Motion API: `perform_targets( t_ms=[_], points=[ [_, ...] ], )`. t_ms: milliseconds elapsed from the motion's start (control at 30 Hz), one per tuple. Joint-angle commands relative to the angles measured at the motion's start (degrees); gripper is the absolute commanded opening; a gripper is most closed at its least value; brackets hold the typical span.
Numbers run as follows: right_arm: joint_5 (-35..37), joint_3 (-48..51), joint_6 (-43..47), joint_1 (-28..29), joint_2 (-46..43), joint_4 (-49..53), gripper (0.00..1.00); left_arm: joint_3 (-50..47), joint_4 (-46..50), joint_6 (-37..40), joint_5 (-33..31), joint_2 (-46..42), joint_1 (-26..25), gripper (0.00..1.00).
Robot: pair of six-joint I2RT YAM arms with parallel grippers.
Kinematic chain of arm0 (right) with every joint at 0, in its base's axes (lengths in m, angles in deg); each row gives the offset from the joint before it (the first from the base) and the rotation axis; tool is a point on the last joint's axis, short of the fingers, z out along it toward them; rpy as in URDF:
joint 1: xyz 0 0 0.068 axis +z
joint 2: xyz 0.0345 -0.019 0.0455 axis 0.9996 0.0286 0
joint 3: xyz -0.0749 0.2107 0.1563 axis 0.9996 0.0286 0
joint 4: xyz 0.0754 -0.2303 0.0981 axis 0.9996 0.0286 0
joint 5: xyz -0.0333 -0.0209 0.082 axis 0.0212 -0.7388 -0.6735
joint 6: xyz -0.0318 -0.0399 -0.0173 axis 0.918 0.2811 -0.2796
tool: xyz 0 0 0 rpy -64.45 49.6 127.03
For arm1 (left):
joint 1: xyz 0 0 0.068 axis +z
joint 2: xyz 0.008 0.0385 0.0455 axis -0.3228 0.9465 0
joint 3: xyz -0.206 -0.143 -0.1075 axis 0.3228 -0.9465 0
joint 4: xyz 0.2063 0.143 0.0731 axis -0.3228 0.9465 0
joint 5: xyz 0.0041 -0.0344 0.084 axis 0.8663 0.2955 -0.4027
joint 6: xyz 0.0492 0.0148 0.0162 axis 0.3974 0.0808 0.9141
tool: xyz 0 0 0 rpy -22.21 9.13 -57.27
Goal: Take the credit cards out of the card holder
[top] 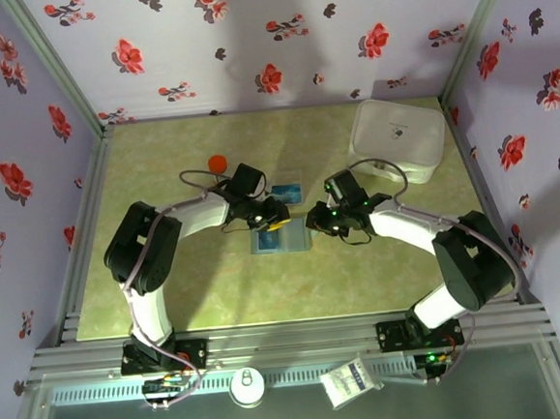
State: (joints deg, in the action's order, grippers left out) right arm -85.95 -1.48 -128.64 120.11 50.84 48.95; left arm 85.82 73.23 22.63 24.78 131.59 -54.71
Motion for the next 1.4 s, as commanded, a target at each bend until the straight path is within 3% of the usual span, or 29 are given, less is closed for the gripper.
perform_targets(
  t_ms=[0, 533, 1000, 1367],
  points=[
    [-0.8, -3.3, -1.3, 0.9, 2.1, -1.1, 0.25, -2.5, -0.2, 1.6, 1.3, -3.8, 1.7, 0.30],
    [-2.8, -16.0, -2.5, 8.0, 16.0, -1.6, 0.25, -15.8, -1.5, 2.6, 2.1, -14.5, 8.8, 0.29],
    [-4.8, -15.6, -3.5, 8.7, 19.1, -3.7, 0.26, -15.4, -3.4, 2.5, 3.9, -10.7, 8.9, 0.08],
    [-5.3, -15.2, -3.5, 8.7, 20.1, -4.6, 0.25, -15.3, -3.0, 3.1, 3.8, -8.1, 8.8, 0.04]
  ],
)
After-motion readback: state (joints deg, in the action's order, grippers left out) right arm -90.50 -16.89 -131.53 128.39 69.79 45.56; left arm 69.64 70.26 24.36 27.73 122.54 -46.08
